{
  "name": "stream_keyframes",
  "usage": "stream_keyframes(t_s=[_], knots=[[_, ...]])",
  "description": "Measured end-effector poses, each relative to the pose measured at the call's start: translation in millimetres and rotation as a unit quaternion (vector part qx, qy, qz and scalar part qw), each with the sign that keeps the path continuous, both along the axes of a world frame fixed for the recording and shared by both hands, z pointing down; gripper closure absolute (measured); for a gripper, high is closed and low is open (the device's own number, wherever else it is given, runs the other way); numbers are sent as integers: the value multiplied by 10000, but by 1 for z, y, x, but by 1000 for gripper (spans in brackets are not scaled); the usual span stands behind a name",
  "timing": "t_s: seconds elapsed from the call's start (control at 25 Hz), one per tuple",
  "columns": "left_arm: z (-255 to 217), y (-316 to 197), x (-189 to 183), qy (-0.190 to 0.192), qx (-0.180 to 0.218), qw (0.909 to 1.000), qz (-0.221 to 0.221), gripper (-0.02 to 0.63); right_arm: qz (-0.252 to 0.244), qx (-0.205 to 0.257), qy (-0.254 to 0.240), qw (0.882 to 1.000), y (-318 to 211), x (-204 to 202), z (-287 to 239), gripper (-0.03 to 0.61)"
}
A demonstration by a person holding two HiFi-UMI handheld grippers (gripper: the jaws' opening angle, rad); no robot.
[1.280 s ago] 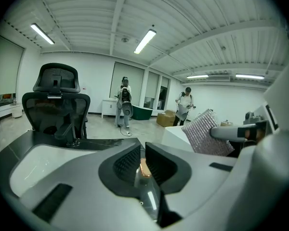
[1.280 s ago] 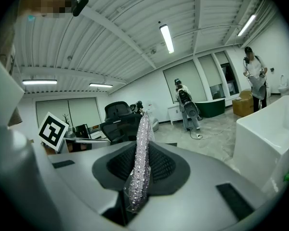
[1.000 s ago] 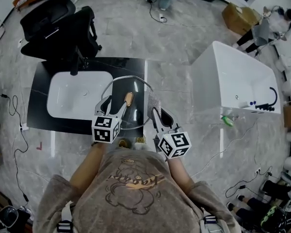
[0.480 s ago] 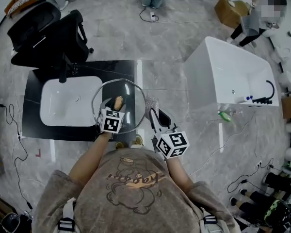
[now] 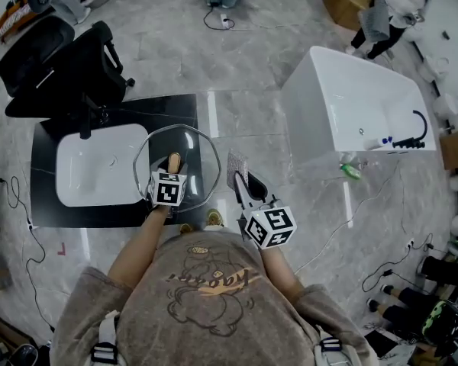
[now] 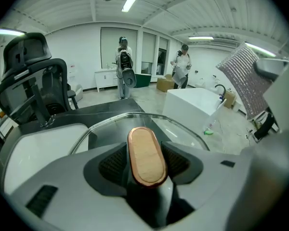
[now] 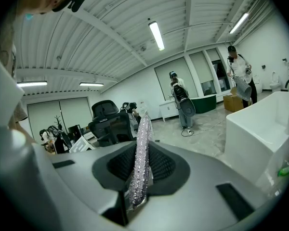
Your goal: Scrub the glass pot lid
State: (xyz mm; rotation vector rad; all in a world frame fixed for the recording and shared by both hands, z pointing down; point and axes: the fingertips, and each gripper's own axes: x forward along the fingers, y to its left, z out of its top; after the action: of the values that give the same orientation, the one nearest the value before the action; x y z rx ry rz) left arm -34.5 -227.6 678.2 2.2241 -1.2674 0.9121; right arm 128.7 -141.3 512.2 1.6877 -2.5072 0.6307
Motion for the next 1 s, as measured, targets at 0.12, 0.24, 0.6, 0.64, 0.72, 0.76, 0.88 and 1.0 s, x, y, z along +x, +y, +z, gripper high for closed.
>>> stream_keyframes(t_s=[0.12,0.24,0.6,0.64,0.72,0.76,0.88,1.0], knots=[[-1,1,2,-16,-16,10000,0,379,-77,-25,-23,10000,0,-3,2,506],[1,2,0,103,-56,9998,-157,393,-165,-34,-30,9999,0,-7,3,506],[-5,0,-4,202,-216,9975,-645,433,-334,-73,-18,9994,2,-7,5,506],[-5,1,-4,211,-222,9973,-666,434,-365,-74,-12,9993,2,-7,5,506],[-10,4,-4,243,-249,9972,-667,434,-413,-66,7,9991,1,-6,5,506],[-12,5,-3,255,-244,9973,-640,434,-426,-56,13,9991,0,-5,4,506],[-28,3,-2,258,-107,9986,-457,434,-455,-6,25,9990,-6,-4,2,506],[-50,3,-2,568,-1,9978,-356,434,-420,69,44,9991,-13,1,-3,506]])
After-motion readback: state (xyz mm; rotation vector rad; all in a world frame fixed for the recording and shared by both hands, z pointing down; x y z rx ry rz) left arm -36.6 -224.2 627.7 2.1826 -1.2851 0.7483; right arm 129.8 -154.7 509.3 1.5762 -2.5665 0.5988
